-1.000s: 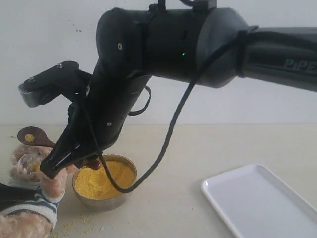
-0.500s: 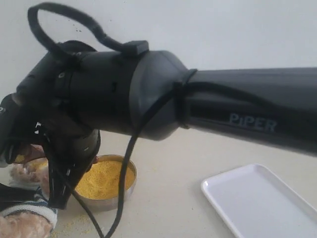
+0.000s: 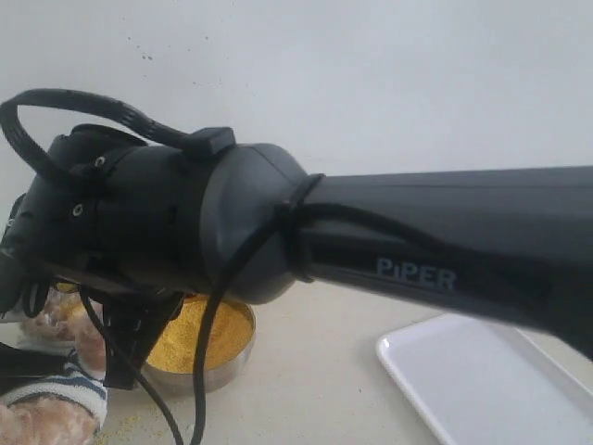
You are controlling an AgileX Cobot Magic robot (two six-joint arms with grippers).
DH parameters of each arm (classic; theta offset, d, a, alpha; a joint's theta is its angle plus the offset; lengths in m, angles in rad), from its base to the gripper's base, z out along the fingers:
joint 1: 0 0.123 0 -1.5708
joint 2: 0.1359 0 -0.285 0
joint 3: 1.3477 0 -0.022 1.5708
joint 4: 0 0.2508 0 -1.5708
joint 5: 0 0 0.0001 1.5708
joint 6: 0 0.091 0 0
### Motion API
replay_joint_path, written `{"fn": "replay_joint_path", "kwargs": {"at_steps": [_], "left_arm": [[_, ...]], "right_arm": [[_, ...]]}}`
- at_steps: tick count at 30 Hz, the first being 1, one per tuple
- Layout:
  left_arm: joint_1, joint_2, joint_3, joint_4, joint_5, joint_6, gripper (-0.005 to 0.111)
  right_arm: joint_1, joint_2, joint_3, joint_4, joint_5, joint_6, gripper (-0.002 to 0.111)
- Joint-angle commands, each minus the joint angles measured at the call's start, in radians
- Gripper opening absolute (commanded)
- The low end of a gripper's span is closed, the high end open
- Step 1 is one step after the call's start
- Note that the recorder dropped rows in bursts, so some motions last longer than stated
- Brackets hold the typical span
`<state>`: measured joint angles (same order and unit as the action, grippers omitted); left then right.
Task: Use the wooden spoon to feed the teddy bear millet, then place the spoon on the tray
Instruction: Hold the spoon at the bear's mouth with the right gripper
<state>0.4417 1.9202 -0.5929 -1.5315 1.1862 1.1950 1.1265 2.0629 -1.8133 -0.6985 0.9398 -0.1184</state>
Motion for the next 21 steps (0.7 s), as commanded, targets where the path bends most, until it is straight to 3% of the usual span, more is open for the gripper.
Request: {"fn": "replay_joint_path", "kwargs": {"at_steps": [1,11,21], "left_arm": [[0.002,0.000,-0.003,-0.015,0.035,0.010,0.004],[0.002,0.000,-0.003,-0.016,0.035,0.013,0.004],[0.002,0.000,-0.003,-0.013,0.035,0.013,0.004]], "right_arm": [[-0.001,-0.004,-0.002,-0.052,0.052,0.010,0.000],[0.063,0.005,-0.002,-0.209,0.069,0.041,0.000],[0.070,0.006,-0.002,-0.230,0.095,0.042,0.000]]}}
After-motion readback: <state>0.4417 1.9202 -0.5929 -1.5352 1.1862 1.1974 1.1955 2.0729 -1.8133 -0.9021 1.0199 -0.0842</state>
